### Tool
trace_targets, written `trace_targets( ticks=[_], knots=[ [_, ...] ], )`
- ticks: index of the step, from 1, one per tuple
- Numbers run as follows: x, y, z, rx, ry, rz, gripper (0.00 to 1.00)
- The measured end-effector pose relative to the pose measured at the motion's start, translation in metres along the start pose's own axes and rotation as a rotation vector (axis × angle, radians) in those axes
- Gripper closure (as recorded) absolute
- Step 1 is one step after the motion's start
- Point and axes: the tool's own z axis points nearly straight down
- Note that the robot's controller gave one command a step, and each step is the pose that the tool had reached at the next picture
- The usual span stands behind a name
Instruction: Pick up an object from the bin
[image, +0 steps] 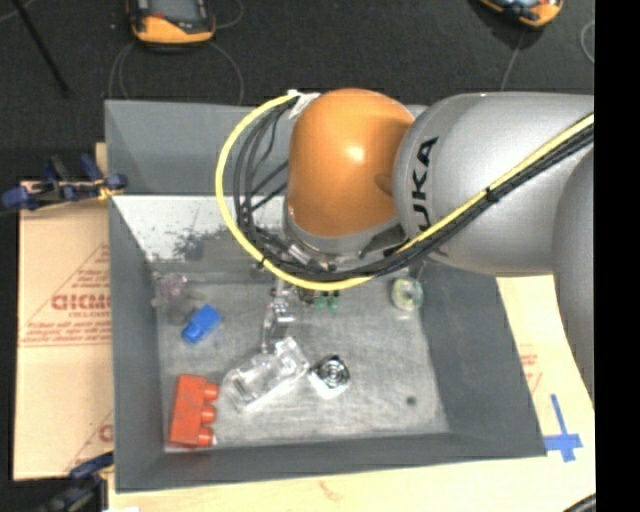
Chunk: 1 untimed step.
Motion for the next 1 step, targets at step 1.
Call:
trace_targets(
  ticks=[1],
  knots=[
    [0.0048, -0.0365, 0.1353, -0.006, -0.005, 0.146, 0.0]
  ],
)
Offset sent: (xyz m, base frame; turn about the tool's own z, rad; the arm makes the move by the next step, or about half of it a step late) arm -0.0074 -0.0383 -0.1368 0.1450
